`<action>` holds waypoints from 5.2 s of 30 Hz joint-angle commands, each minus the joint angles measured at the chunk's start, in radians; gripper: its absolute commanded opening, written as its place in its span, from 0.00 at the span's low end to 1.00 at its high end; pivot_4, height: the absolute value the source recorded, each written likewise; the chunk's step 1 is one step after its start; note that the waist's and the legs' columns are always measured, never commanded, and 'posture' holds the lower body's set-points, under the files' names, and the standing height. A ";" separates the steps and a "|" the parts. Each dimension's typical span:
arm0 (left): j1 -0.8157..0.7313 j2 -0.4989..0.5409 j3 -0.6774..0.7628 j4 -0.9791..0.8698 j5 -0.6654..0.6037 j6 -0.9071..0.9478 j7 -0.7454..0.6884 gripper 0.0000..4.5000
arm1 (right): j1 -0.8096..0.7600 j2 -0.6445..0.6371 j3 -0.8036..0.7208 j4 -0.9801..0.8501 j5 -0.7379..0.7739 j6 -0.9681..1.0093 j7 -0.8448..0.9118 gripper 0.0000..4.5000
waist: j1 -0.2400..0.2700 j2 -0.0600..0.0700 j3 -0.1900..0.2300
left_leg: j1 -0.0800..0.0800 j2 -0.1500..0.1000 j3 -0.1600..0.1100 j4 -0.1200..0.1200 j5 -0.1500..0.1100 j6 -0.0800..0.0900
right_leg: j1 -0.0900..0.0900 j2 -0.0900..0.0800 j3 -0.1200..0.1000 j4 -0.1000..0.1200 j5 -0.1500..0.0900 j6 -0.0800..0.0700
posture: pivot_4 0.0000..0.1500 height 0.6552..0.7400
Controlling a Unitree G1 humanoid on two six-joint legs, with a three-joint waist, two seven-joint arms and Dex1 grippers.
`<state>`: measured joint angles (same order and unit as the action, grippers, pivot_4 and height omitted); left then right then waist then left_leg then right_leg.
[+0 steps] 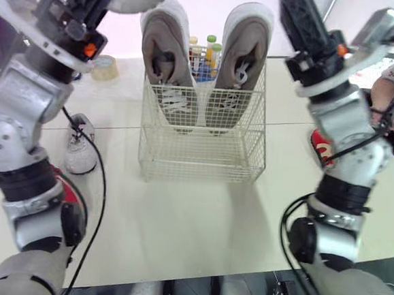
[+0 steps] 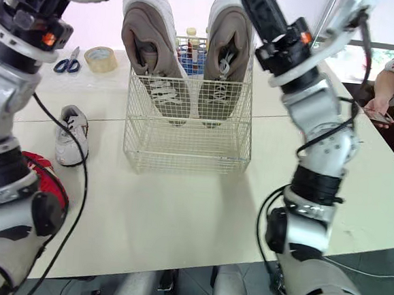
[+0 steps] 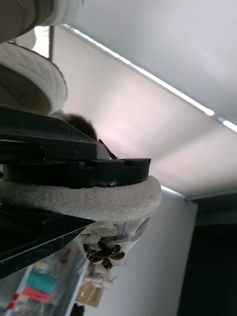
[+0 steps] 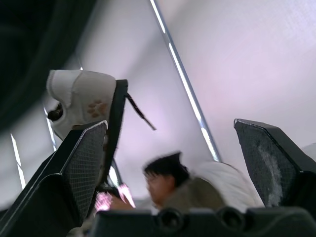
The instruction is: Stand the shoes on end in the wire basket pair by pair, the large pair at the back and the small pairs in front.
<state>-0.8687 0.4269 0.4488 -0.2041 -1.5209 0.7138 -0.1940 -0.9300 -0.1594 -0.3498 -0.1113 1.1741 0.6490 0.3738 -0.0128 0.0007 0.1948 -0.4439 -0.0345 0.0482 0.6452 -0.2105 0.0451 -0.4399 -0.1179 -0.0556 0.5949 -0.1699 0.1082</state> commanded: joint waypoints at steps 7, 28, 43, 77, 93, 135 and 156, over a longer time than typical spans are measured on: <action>0.038 -0.112 -0.074 -0.107 0.010 -0.089 0.030 0.07 | -0.052 0.155 0.064 -0.074 0.021 -0.116 -0.113 0.99 | 0.003 0.000 0.000 | 0.000 -0.002 0.001 0.002 0.000 0.003 | 0.002 0.001 -0.001 -0.001 0.000 0.000 | 1.00 1.00; 0.125 -0.163 -0.170 -0.126 0.077 -0.090 -0.017 0.07 | -0.127 0.143 0.133 -0.035 -0.033 -0.139 -0.059 0.88 | 0.001 0.000 0.000 | 0.000 -0.001 0.000 0.002 0.000 0.004 | 0.002 0.003 -0.001 0.000 -0.001 -0.001 | 1.00 1.00; 0.209 0.014 -0.261 -0.214 0.306 -0.017 0.017 0.71 | -0.152 -0.239 0.111 0.042 -0.151 -0.087 0.298 0.19 | 0.009 -0.001 0.000 | -0.001 -0.001 0.000 0.002 -0.001 0.004 | 0.003 0.003 -0.001 -0.003 -0.002 -0.003 | 1.00 1.00; 0.462 0.286 -0.194 -0.436 0.201 0.105 0.114 0.72 | -0.212 -0.463 0.379 0.671 -0.754 -0.488 1.092 0.29 | 0.004 0.000 0.000 | -0.004 0.000 0.002 0.000 -0.005 0.003 | 0.001 0.001 -0.001 -0.014 -0.002 -0.003 | 1.00 1.00; 0.489 0.384 -0.153 -0.413 0.121 0.124 0.116 0.72 | -0.127 -0.557 0.287 0.430 -0.680 -0.284 1.052 0.98 | 0.003 0.000 0.000 | -0.005 0.000 0.002 -0.001 -0.004 0.002 | 0.000 0.001 -0.001 -0.013 -0.002 -0.003 | 1.00 1.00; 0.008 0.473 -0.262 0.640 0.900 0.627 0.142 0.98 | 0.171 -0.734 0.399 -0.316 -0.443 0.151 0.924 1.00 | 0.026 -0.009 -0.002 | -0.006 -0.001 0.007 -0.013 -0.002 -0.002 | -0.010 -0.005 -0.002 -0.011 0.001 0.001 | 1.00 1.00; -0.100 0.383 -0.174 0.792 1.112 0.571 0.061 0.00 | 0.192 -0.737 0.376 -0.325 -0.422 0.165 0.823 1.00 | 0.026 -0.013 -0.004 | -0.002 -0.001 0.006 -0.012 -0.001 -0.002 | -0.006 -0.008 -0.003 -0.010 0.001 0.000 | 1.00 1.00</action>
<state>-0.9439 0.7959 0.2271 0.6451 -0.4236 1.3165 -0.1486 -0.7118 -0.8875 0.0372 -0.4408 0.7585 0.8319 1.1964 0.0129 -0.0120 0.1910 -0.4456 -0.0353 0.0544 0.6332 -0.2119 0.0427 -0.4464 -0.1260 -0.0589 0.5850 -0.1686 0.1084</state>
